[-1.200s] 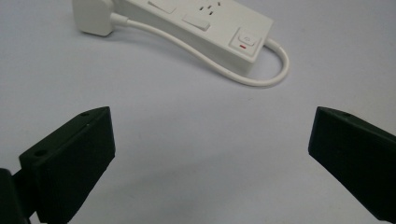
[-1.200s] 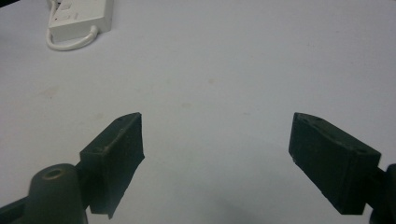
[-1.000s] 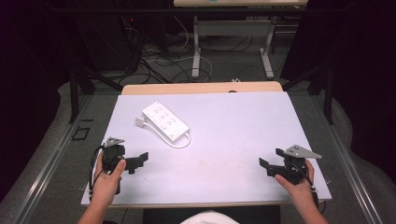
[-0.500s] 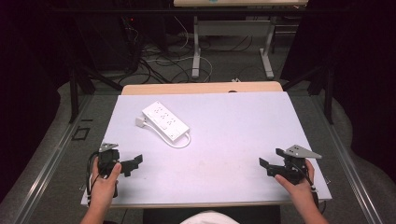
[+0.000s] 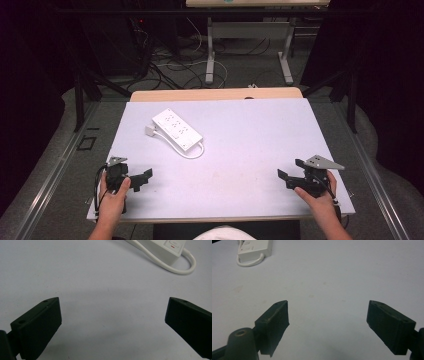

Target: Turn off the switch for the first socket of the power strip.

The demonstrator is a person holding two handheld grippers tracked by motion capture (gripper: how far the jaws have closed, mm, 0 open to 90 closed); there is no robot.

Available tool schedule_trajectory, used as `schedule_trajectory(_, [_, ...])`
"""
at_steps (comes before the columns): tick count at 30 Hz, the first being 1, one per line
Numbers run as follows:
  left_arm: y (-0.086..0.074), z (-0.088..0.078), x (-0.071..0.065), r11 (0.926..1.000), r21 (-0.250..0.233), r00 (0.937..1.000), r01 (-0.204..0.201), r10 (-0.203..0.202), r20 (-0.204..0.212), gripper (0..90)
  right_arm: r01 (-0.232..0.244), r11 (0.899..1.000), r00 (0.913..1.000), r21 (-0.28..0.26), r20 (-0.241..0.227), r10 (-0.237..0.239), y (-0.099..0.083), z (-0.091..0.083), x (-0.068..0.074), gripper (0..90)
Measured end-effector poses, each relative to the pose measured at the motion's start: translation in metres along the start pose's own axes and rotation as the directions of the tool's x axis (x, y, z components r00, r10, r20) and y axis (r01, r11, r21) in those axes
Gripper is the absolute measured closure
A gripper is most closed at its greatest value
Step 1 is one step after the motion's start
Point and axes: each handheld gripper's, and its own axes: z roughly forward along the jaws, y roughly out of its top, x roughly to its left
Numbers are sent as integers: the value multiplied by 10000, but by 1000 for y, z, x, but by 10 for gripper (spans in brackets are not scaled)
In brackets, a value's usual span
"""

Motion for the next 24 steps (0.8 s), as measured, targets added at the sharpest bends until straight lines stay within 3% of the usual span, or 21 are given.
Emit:
schedule_trajectory(12, [-2, 5, -6, 9994, -48, 9994, -352, 352, -44, 5, 83, 10000, 10000, -11, -45, -83, 0, 0, -1, 173])
schedule_trajectory(18, [-2, 5, -4, 9992, 140, 9993, -369, 370, -61, 5, 8, 10000, 10000, -8, -9, -8, 0, 1, -1, 173])
schedule_trajectory(24, [-1, 5, -5, 9996, -45, 9996, -269, 269, -56, 5, -90, 10000, 10000, 15, 20, 90, -1, 1, -2, 173])
